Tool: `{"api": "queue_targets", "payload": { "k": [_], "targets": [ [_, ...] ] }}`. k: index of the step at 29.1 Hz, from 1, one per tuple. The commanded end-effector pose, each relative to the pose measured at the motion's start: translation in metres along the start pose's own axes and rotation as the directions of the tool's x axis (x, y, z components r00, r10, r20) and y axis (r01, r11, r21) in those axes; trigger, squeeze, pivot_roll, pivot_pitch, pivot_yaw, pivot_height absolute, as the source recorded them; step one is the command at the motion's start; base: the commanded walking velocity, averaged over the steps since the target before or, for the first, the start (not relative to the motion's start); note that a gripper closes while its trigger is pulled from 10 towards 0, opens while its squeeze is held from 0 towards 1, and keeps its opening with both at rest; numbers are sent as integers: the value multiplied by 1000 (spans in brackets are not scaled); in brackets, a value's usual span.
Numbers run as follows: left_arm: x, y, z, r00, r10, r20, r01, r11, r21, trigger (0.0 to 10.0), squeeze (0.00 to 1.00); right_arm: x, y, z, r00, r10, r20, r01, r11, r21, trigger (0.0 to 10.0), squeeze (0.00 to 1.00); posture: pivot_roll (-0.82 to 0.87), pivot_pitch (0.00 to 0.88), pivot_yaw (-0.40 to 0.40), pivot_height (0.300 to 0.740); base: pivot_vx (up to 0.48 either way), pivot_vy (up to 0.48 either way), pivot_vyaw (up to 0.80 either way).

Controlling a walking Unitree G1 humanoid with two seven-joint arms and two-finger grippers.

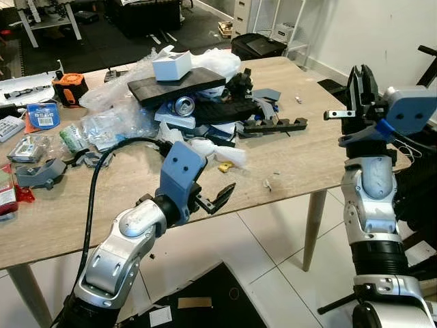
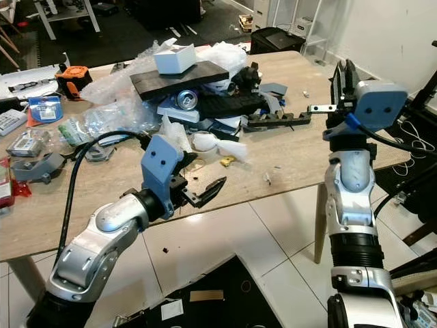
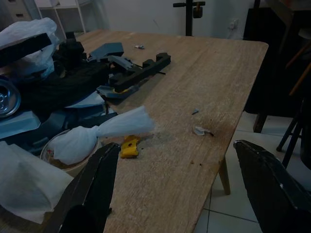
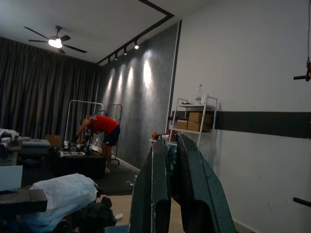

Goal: Picking trash to rubbish bin

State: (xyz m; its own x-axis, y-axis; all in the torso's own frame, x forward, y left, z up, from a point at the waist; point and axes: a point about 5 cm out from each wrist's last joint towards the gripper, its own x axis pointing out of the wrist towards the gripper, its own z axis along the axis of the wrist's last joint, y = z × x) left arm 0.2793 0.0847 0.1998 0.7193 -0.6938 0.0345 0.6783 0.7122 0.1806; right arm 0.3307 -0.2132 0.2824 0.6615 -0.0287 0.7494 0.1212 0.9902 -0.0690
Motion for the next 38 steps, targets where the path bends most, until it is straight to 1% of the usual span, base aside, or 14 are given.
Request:
{"api": "queue_targets", "payload": {
  "k": [1,2,3,5,8,14,15,16,19,24,32,35,36,38],
  "targets": [
    [-2,1,-5,1000,4,-19,-3,1000,4,10000,0,0,1,-4,1000,26,-15,-26,1000,-11,4078,0,192,96,-5,740,0,0,0],
    [-2,1,-5,1000,4,-19,-3,1000,4,10000,0,0,1,-4,1000,26,-15,-26,1000,-11,4078,0,192,96,-5,740,0,0,0],
    [-2,1,-6,1000,4,-22,-4,1000,7,10000,0,-1,3,-14,995,52,-90,-52,999,0,9608,0,192,96,-5,740,0,0,0],
    [-2,2,-8,999,12,-43,-11,1000,22,10000,0,-7,16,-47,935,160,-317,-141,987,80,10000,0,193,97,-1,740,0,0,0],
    [-1,4,-11,997,28,-66,-25,999,48,10000,0,-20,36,-74,811,305,-499,-237,952,196,10000,0,193,97,-1,740,0,0,0],
    [-4,7,-11,996,44,-74,-40,998,57,10000,0,-31,63,-84,722,463,-514,-350,885,306,10000,0,214,102,-17,740,0,0,0],
    [-5,8,-12,996,51,-76,-47,997,57,10000,0,-33,71,-85,699,508,-504,-378,860,343,10000,569,214,102,-17,740,0,0,0],
    [-6,9,-12,995,56,-77,-52,997,58,10000,0,-34,77,-84,681,543,-492,-393,837,381,10000,1000,221,110,-26,740,0,0,0],
    [-9,9,-12,994,66,-82,-61,996,58,10000,0,-31,85,-81,655,588,-476,-432,807,403,10000,1000,223,119,-31,740,0,0,0],
    [-12,8,-14,991,68,-114,-60,995,75,10000,0,-14,74,-76,608,606,-513,-444,795,412,10000,1000,229,137,-41,740,0,0,0],
    [-13,12,-15,989,78,-125,-68,995,79,10000,0,9,12,-67,430,675,-599,-439,737,515,10000,1000,204,152,-44,740,0,0,0],
    [-13,13,-15,989,76,-125,-67,995,78,10000,0,8,8,-66,398,695,-599,-433,718,546,10000,1000,204,152,-44,740,0,0,0],
    [-11,12,-15,990,66,-124,-57,995,76,10000,0,4,4,-64,326,755,-569,-412,655,633,10000,1000,198,154,-42,740,0,0,0],
    [-11,12,-14,990,61,-124,-52,996,78,10000,0,3,3,-64,307,769,-561,-399,639,658,10000,1000,198,156,-41,740,0,0,0]
  ]
}}
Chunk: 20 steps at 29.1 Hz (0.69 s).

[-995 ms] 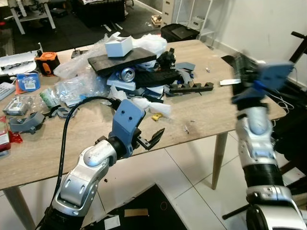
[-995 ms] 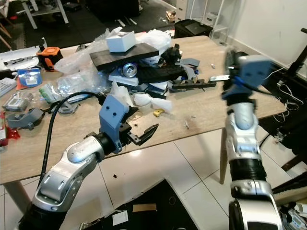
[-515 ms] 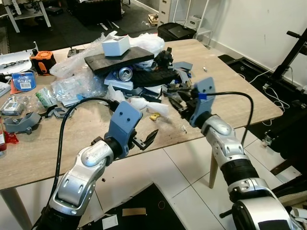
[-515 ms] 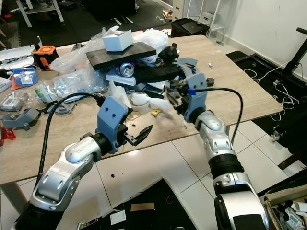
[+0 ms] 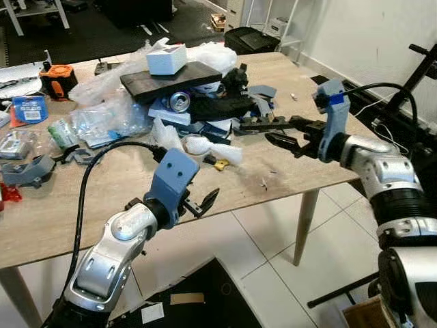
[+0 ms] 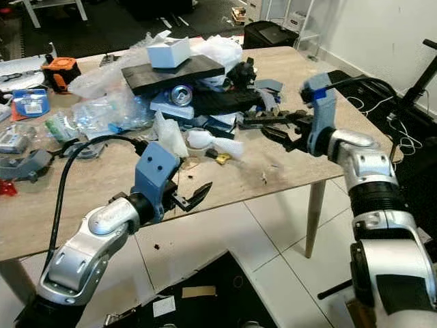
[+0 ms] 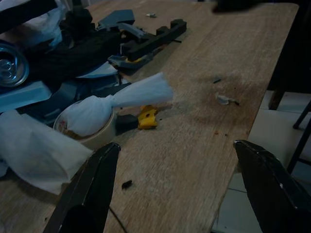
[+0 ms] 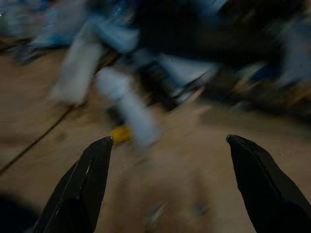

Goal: Picking trash to rubbish bin

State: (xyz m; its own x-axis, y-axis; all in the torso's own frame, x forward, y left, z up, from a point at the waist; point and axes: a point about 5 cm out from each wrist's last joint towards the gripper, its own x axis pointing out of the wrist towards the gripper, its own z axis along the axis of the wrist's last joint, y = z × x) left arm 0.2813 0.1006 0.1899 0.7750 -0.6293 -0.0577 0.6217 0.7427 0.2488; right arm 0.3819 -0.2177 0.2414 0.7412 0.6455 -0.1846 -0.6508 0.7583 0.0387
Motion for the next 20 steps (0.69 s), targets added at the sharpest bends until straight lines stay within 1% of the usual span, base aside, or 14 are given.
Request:
{"api": "queue_targets", "payload": {
  "k": [1,2,3,4,5,7,10,12,13,14,15,16,19,20],
  "targets": [
    [0,1,-3,1000,-7,-18,7,1000,7,10000,0,-2,0,1,999,42,-9,-42,998,44,10000,1000,198,156,-41,740,0,0,0],
    [0,1,-2,1000,-10,-18,10,1000,8,10000,0,-4,0,-1,998,63,-18,-62,996,71,10000,1000,198,156,-41,740,0,0,0],
    [0,1,-1,1000,-22,-20,22,1000,11,10000,0,-6,1,-5,993,113,-31,-108,986,124,10000,1000,205,156,-37,740,0,0,0],
    [0,1,-1,1000,-22,-20,22,1000,11,10000,0,-6,1,-5,993,113,-31,-108,986,124,10000,1000,205,156,-37,740,0,0,0],
    [0,1,-1,999,-32,-23,33,999,12,10000,0,-8,1,-8,988,150,-39,-143,979,148,10000,1000,205,156,-37,740,0,0,0],
    [0,1,-1,999,-41,-28,41,999,17,10000,0,-7,2,-9,987,158,-43,-149,976,158,10000,1000,209,155,-34,740,0,0,0],
    [-1,1,-2,998,-52,-39,53,998,21,10000,0,-4,5,-12,977,203,-60,-188,964,189,10000,1000,210,152,-28,740,0,0,0],
    [-1,0,-3,997,-62,-45,63,998,24,10000,0,-4,9,-15,961,270,-61,-250,941,227,10000,1000,212,154,-26,740,0,0,0],
    [-1,0,-3,997,-62,-45,63,998,24,10000,0,-4,9,-15,961,270,-61,-250,941,227,10000,1000,212,154,-26,740,0,0,0],
    [-1,-1,-3,997,-66,-46,68,997,25,10000,0,-5,11,-17,947,319,-46,-297,919,258,10000,1000,212,154,-26,740,0,0,0],
    [-1,-1,-2,997,-70,-45,71,997,24,10000,0,-5,16,-18,923,385,-3,-366,879,306,10000,1000,212,155,-28,740,0,0,0],
    [-1,-1,-2,997,-70,-45,71,997,23,10000,0,-5,17,-18,917,400,9,-382,868,316,10000,1000,212,155,-28,740,0,0,0],
    [-1,-1,-2,997,-70,-45,71,997,23,10000,0,-5,18,-18,914,405,17,-389,865,318,10000,1000,211,156,-31,740,0,0,0],
    [-2,-2,-3,996,-70,-47,71,997,22,10000,0,0,20,-25,926,378,-5,-362,889,281,10000,1000,212,159,-31,740,0,0,0]
  ]
}}
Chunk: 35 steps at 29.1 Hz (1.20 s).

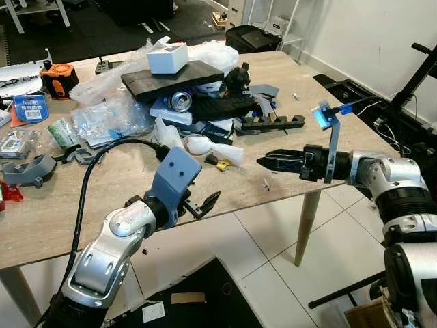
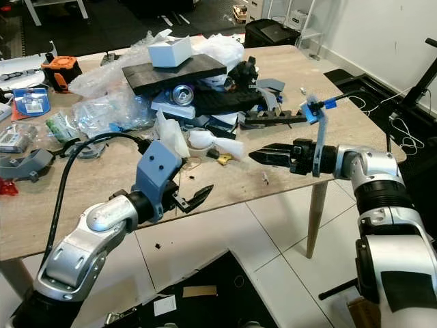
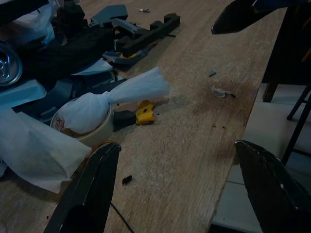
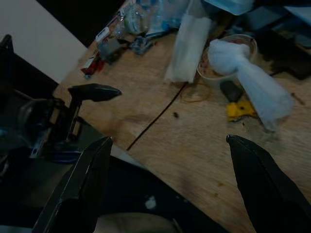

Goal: Picking trash to rubbish bin

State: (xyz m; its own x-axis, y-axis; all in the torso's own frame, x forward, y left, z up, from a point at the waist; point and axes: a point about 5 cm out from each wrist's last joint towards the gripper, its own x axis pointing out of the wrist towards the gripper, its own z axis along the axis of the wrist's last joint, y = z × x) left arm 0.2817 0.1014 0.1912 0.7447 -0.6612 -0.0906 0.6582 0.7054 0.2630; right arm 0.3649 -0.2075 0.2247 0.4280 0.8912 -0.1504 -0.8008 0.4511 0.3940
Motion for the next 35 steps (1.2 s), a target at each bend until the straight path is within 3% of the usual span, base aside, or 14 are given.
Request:
{"api": "queue_targets", "payload": {
  "k": [1,3,4,5,11,13,14,16,19,20,25,26,27,35],
  "targets": [
    [-2,-3,-4,999,-20,-26,20,1000,4,10000,0,3,-2,-6,1000,-16,-5,16,1000,-15,10000,1000,212,159,-31,740,0,0,0],
    [-2,-4,-4,999,-20,-27,20,1000,4,10000,0,7,-4,-10,999,-44,-4,44,998,-46,10000,1000,212,159,-31,740,0,0,0],
    [-2,-5,-4,999,-21,-27,21,1000,3,10000,0,13,-5,-11,997,-68,23,70,988,-138,10000,573,216,162,-32,740,0,0,0],
    [-2,-5,-3,999,-21,-27,21,1000,3,10000,0,21,-6,-10,992,-97,75,109,978,-179,10000,0,216,162,-32,740,0,0,0],
    [-3,-3,-1,1000,-11,-20,11,1000,10,10000,0,48,-2,-9,977,-137,165,184,930,-317,10000,0,236,169,-33,740,0,0,0],
    [-4,-1,2,1000,6,-11,-6,1000,19,10000,0,58,1,-11,972,-167,166,224,876,-428,10000,0,236,169,-33,740,0,0,0],
    [-4,-1,2,1000,6,-11,-6,1000,19,10000,0,58,1,-11,972,-167,166,224,876,-428,10000,0,236,169,-33,740,0,0,0],
    [-7,1,3,1000,19,-18,-18,999,48,10000,0,74,4,-20,968,-206,145,252,778,-575,10000,0,261,186,-45,740,0,0,0],
    [-11,1,1,999,26,-25,-24,998,59,10000,0,85,6,-30,971,-201,127,237,761,-604,10000,0,263,189,-46,740,0,0,0],
    [-14,2,2,999,33,-27,-31,997,65,10000,0,88,7,-34,972,-200,122,233,769,-595,10000,1000,272,207,-48,740,0,0,0],
    [-21,6,3,997,64,-31,-62,996,68,10000,0,95,6,-37,955,-246,163,294,738,-608,10000,1000,275,233,-49,740,0,0,0],
    [-22,6,3,997,68,-32,-66,996,67,10000,0,95,6,-35,952,-250,178,306,734,-606,10000,773,275,245,-51,740,0,0,0],
    [-22,6,3,997,73,-35,-71,995,65,10000,0,96,6,-34,946,-255,199,323,727,-606,10000,0,278,254,-51,740,0,0,0],
    [-28,0,14,998,67,-5,-67,996,60,10000,0,94,5,-27,912,-282,297,409,676,-613,10000,0,283,313,-59,740,0,0,0]
  ]
}}
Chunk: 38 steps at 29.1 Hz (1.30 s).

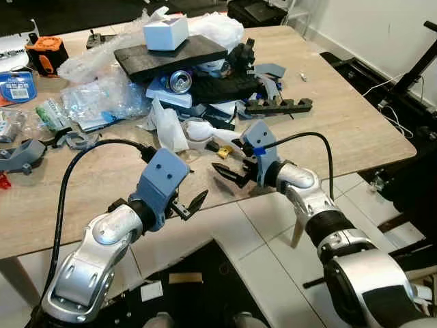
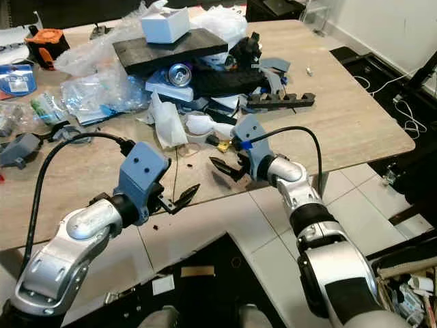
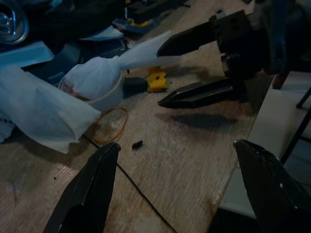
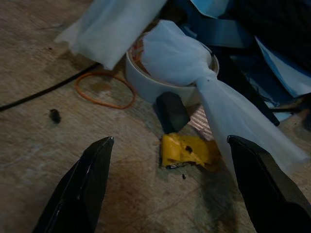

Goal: Picking trash to rubbish bin

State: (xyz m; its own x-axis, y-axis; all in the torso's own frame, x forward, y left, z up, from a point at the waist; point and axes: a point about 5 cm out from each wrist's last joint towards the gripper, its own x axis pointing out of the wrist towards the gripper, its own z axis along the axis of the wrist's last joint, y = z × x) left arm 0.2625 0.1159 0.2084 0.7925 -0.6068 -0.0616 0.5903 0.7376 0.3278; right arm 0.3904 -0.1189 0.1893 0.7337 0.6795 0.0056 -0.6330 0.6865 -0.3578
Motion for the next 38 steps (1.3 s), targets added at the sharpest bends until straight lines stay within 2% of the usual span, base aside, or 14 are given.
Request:
{"api": "queue_targets", "payload": {
  "k": [1,9,16,25,30,38],
  "targets": [
    [-4,-3,0,1000,-12,-7,12,1000,-3,10000,0,0,-1,0,999,-24,20,24,1000,2,10000,0,284,319,-59,740,0,0,0],
    [-7,-6,7,1000,-20,-6,20,1000,3,10000,0,5,-5,8,994,-92,59,92,996,5,10000,0,310,365,-64,740,0,0,0],
    [-12,-7,10,1000,-28,-14,28,1000,8,10000,0,11,1,10,995,-86,52,85,996,8,10000,0,322,397,-63,740,0,0,0],
    [-15,-7,13,999,-30,-22,30,1000,1,10000,0,20,1,17,991,-129,29,130,990,-50,10000,0,324,430,-52,740,0,0,0],
    [-15,-8,14,999,-37,-27,37,999,-1,10000,0,24,3,20,993,-114,27,115,993,-38,10000,0,331,436,-47,740,0,0,0],
    [-17,-7,16,998,-49,-38,49,999,2,10000,0,34,11,22,995,-96,-4,96,994,59,10000,0,349,450,-35,740,0,0,0]
  ]
}}
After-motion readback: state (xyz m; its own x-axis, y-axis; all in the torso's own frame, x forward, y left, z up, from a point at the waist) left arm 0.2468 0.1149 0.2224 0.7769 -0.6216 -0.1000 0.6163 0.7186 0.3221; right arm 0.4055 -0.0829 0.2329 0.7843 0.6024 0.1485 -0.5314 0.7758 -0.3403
